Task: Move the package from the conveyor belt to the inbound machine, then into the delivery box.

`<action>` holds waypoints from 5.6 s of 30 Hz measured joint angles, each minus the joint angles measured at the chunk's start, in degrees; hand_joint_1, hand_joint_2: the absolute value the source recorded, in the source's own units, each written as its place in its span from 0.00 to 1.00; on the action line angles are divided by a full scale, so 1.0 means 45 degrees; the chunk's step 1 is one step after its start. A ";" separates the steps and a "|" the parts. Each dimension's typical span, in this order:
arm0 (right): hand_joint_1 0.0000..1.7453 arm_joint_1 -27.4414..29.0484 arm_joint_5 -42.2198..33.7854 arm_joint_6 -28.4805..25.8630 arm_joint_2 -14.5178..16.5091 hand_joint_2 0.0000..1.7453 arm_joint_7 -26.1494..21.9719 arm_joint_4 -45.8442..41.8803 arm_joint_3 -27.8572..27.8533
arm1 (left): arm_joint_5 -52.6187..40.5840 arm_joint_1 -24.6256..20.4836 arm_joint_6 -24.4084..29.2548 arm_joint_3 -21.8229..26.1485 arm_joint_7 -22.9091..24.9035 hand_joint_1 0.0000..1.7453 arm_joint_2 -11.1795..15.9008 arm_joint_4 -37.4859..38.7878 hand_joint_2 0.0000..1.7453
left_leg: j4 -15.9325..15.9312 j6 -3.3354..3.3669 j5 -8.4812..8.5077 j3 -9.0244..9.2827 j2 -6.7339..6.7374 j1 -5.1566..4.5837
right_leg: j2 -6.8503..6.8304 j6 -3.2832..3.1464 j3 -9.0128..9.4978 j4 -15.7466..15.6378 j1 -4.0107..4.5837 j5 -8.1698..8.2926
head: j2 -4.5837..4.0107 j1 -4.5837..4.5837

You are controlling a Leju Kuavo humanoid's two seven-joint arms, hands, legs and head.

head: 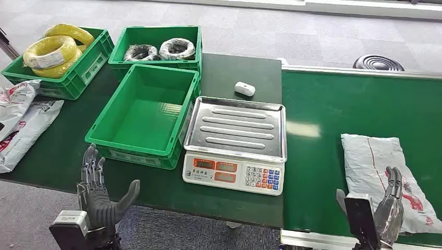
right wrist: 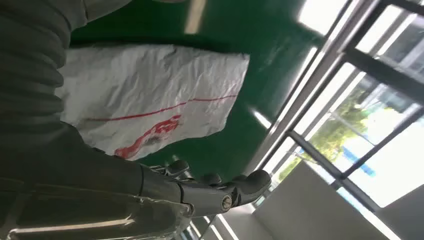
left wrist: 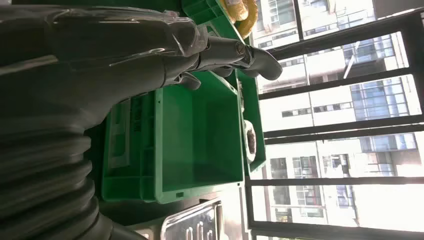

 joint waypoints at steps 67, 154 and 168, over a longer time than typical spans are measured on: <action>1.00 -0.9054 0.5932 -0.3425 -0.1709 1.00 0.1276 0.5414 0.2901 | 0.0940 -0.2291 0.0408 -0.0580 -0.0736 0.00 0.0267 0.1260 1.00 | 0.0012 0.0008 0.0032 -0.0029 -0.0022 0.0014 | -0.0030 0.0000 -0.0044 0.0007 0.0017 0.0025 | 0.0000 -0.0004; 0.00 -0.1969 -0.3510 0.1592 -0.0883 0.00 -0.2372 -0.1416 0.1918 | -0.9442 -1.3585 -0.5032 -0.6123 0.5910 0.98 -0.1520 1.5671 1.00 | 0.0034 0.0020 0.0053 -0.0079 -0.0115 0.0000 | -0.0115 0.0007 -0.0053 -0.0007 -0.0001 0.0039 | 0.0000 -0.0001; 0.00 -0.1714 -0.3124 0.2240 -0.0066 0.00 -0.2341 -0.1668 0.1046 | -0.9369 -1.4288 -0.4206 -0.5763 0.5473 0.96 -0.1568 1.6344 1.00 | 0.0034 0.0020 0.0060 -0.0057 -0.0114 0.0000 | -0.0115 0.0008 -0.0029 -0.0005 0.0000 0.0040 | 0.0000 0.0000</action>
